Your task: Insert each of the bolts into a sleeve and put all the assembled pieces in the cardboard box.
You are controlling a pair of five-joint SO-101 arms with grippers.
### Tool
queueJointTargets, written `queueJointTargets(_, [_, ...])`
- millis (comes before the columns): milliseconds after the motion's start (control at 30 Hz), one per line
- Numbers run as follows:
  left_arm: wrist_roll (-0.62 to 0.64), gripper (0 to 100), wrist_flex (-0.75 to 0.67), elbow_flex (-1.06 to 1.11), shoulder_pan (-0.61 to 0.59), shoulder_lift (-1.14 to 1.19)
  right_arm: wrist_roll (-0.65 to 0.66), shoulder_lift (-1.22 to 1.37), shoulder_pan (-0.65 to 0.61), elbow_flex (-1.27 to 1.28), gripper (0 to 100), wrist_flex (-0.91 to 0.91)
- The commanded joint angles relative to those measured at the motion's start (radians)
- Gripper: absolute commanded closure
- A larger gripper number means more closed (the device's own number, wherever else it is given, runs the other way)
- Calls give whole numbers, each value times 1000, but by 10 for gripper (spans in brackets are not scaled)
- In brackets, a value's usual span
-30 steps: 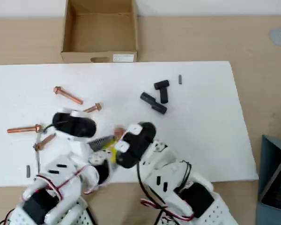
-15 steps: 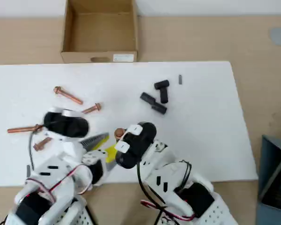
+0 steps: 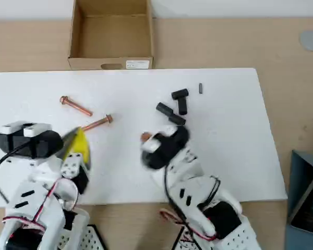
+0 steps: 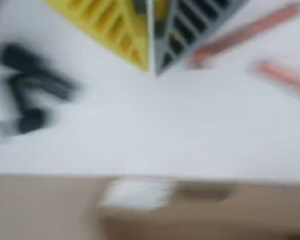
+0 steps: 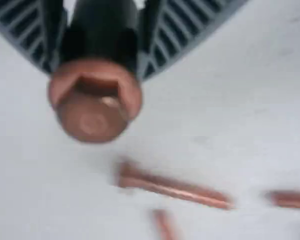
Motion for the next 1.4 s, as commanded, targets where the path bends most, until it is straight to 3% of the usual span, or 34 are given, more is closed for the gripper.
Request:
queueJointTargets(0, [-46,998,-3,92,-157,-2,-32,-56,88,-74,989,55])
queueJointTargets(167, [-46,998,-5,252,-247,-2,-58,117,108,-226,989,60])
queueJointTargets(433, [-43,998,-6,420,-253,-2,-51,564,111,-558,989,-43])
queueJointTargets(733, [-48,998,-8,535,-256,-2,89,1093,163,-871,989,-288])
queueJointTargets(867, [-43,998,-41,546,-313,-2,170,1339,211,-1050,989,-374])
queueJointTargets(1367, [-43,998,-49,552,-334,-2,391,2258,239,-1873,989,-480])
